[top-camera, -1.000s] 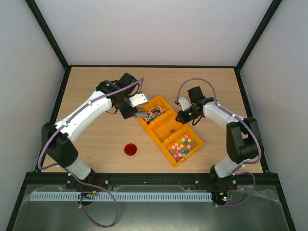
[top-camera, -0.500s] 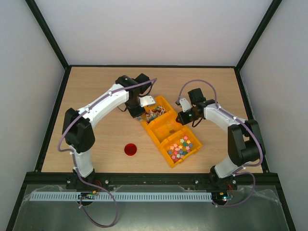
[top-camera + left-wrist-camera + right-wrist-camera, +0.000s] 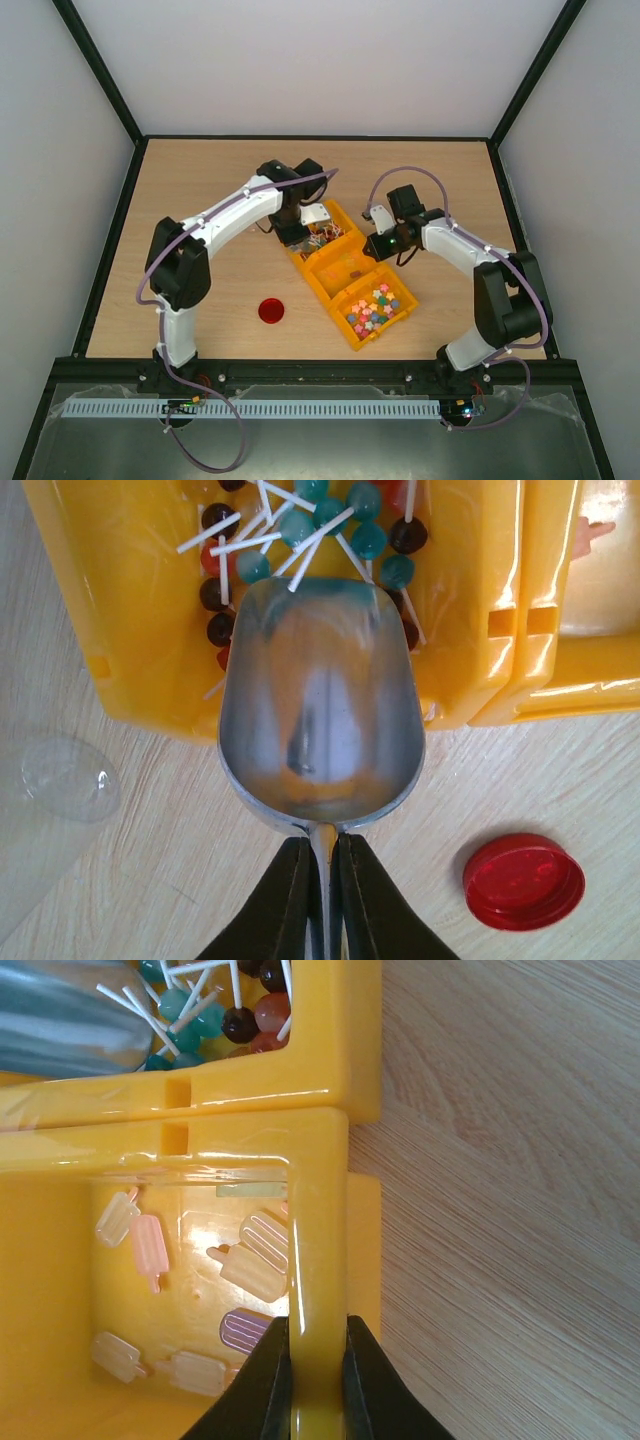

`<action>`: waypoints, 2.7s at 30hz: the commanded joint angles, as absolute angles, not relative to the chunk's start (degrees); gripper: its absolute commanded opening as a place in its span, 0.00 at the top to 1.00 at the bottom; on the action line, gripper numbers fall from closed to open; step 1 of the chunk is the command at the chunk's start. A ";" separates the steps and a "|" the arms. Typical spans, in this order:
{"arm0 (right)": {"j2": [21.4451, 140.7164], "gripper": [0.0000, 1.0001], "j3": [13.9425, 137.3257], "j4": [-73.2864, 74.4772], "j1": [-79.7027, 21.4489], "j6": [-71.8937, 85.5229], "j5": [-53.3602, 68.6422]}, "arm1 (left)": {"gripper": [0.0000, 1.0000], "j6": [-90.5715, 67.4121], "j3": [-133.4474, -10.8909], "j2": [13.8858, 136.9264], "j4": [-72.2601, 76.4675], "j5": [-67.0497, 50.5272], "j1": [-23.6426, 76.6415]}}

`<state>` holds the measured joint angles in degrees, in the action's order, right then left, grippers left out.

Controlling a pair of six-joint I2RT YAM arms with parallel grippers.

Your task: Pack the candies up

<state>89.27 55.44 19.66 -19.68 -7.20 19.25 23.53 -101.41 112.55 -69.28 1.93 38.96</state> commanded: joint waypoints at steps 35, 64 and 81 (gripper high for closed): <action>86.51 0.99 51.99 11.99 -19.03 -7.56 28.51 | 0.98 11.66 -57.45 99.23 -2.78 -23.80 30.73; 86.87 0.99 53.08 12.58 -14.36 -8.18 32.66 | 0.98 8.23 -40.88 86.97 20.06 -36.77 23.73; 87.70 0.99 54.08 11.30 -13.87 -7.74 32.50 | 0.98 11.43 -38.66 81.97 18.01 -37.52 22.72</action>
